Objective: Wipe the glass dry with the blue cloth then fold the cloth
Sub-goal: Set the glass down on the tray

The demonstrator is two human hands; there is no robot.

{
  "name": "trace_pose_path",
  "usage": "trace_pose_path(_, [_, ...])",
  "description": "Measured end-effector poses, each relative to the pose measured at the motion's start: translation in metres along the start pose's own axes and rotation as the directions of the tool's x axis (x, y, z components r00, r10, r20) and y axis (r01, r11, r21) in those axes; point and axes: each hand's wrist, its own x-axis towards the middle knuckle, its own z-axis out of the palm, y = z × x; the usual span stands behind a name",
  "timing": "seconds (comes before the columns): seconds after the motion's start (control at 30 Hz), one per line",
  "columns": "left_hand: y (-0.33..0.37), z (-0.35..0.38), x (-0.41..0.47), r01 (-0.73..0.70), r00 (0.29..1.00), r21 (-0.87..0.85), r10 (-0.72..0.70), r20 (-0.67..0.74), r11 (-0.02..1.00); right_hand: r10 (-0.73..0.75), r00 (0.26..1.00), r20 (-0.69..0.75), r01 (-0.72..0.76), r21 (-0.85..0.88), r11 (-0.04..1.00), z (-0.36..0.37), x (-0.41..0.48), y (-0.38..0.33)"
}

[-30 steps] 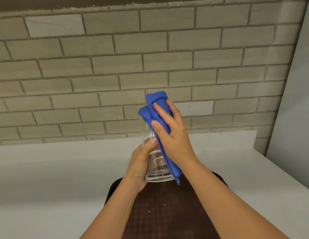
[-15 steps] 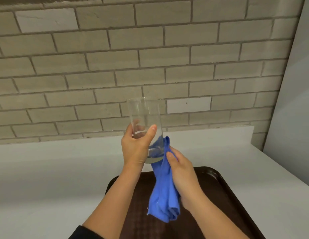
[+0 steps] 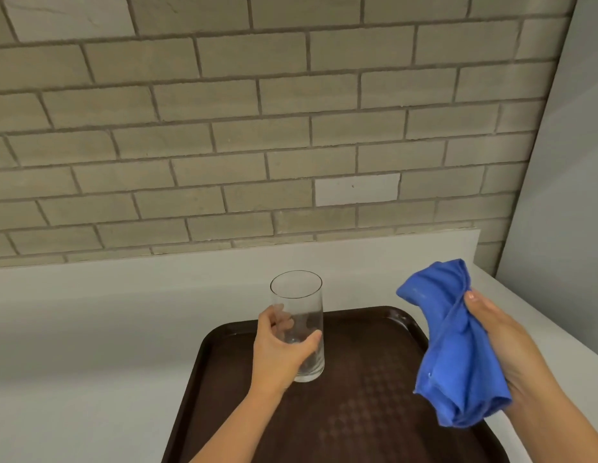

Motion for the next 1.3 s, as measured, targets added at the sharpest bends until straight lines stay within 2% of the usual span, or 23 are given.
trace_pose_path(0.2, [-0.012,0.005,0.005,0.036,0.999,0.034,-0.037,0.031,0.999,0.084,0.996,-0.037,-0.083,0.04,0.996,-0.019,-0.008,-0.008])
trace_pose_path(0.63, [-0.027,0.002,0.002,0.1,0.989,0.086,-0.108,0.099,0.991,0.097,0.99,-0.098,-0.09,0.072,0.993,-0.038,-0.012,-0.004])
trace_pose_path(0.77, [-0.024,-0.004,0.005,0.086,0.977,0.111,-0.106,0.186,0.99,0.098,0.991,-0.086,-0.093,0.062,0.994,-0.036,-0.011,-0.002])
trace_pose_path(0.93, [-0.02,-0.017,0.006,0.063,0.934,0.234,-0.141,0.329,0.97,0.131,0.988,-0.078,-0.126,0.058,0.99,-0.032,-0.015,0.001])
trace_pose_path(1.0, [-0.021,-0.027,0.003,0.08,0.926,0.249,-0.165,0.341,0.965,0.138,0.987,-0.079,-0.134,0.052,0.99,-0.03,-0.017,0.001])
trace_pose_path(1.07, [-0.021,-0.04,0.0,0.106,0.941,0.222,-0.17,0.293,0.969,0.141,0.987,-0.078,-0.137,0.059,0.989,-0.031,-0.018,0.001])
trace_pose_path(1.17, [-0.02,-0.06,-0.004,0.14,0.98,0.125,-0.156,0.122,0.982,0.156,0.985,-0.072,-0.151,0.067,0.986,-0.032,-0.022,0.002])
trace_pose_path(1.3, [-0.017,-0.058,-0.014,0.142,0.986,0.201,-0.122,-0.111,0.969,0.174,0.982,-0.07,-0.169,0.073,0.983,-0.029,-0.024,0.005])
